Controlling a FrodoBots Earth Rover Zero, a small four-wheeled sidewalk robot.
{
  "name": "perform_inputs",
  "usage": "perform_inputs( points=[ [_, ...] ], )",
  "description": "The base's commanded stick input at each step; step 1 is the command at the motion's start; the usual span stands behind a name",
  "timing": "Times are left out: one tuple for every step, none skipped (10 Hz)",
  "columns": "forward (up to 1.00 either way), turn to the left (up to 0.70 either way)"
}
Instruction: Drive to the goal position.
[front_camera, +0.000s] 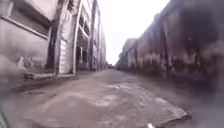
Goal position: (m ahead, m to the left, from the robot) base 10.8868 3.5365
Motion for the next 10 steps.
perform_inputs(
  points=[
    [1.00, 0.00],
    [1.00, 0.00],
    [1.00, 0.00],
    [1.00, 0.00],
    [1.00, 0.00],
    [1.00, 0.00],
    [1.00, 0.00],
    [1.00, 0.00],
    [1.00, 0.00],
    [1.00, 0.00]
  ],
)
